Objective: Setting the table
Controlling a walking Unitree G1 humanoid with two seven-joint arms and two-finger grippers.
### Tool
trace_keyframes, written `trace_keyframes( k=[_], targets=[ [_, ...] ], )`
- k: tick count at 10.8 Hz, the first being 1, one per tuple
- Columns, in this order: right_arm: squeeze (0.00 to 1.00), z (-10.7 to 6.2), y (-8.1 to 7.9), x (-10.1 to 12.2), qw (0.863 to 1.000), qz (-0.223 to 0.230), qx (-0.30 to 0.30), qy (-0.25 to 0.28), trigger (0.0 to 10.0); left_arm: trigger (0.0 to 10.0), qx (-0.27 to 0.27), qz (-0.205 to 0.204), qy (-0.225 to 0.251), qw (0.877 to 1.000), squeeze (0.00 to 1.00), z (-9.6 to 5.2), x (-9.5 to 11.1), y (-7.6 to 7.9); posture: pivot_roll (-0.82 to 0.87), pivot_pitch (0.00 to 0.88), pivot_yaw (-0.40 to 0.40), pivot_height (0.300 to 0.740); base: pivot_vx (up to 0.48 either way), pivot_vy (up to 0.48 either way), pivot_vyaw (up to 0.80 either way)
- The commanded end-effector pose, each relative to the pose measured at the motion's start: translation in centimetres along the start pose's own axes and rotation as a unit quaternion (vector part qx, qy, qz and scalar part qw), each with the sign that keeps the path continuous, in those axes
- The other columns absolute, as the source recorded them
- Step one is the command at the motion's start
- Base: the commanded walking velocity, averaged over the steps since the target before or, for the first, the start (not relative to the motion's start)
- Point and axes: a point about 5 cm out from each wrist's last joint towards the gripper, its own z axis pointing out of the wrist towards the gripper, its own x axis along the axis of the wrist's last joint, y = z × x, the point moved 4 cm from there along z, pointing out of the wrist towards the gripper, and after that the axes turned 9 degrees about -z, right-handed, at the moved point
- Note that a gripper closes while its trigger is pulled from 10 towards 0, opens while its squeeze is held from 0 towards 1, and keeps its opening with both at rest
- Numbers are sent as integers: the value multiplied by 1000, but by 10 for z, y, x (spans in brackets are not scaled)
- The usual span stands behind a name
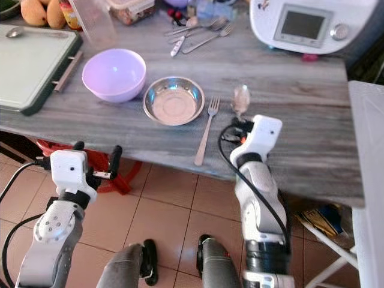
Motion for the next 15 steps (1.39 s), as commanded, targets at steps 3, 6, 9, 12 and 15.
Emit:
trace_keyframes(
  k=[3,6,9,12,15],
  targets=[
    [0,-25,4,-38,994,24,-24,-101,10000,10000,-8,10,-13,1000,0,-6,-3,-3,-6,238,13,740,0,0,0],
    [0,-40,14,-45,988,25,-38,-150,10000,10000,-20,14,-22,999,0,-4,-6,-2,-24,234,13,740,0,0,0],
    [0,-30,15,-42,987,33,-30,-154,10000,10000,-24,9,-23,999,0,-2,-7,2,-24,231,13,740,0,0,0],
    [0,-19,-4,-38,987,45,0,-152,10000,10000,-24,9,-28,999,0,-3,-9,1,-17,232,11,740,0,0,0],
    [0,-16,-13,-37,986,48,9,-157,10000,10000,-28,8,-28,999,0,-2,-9,4,-16,232,12,740,0,0,0]
  ],
)
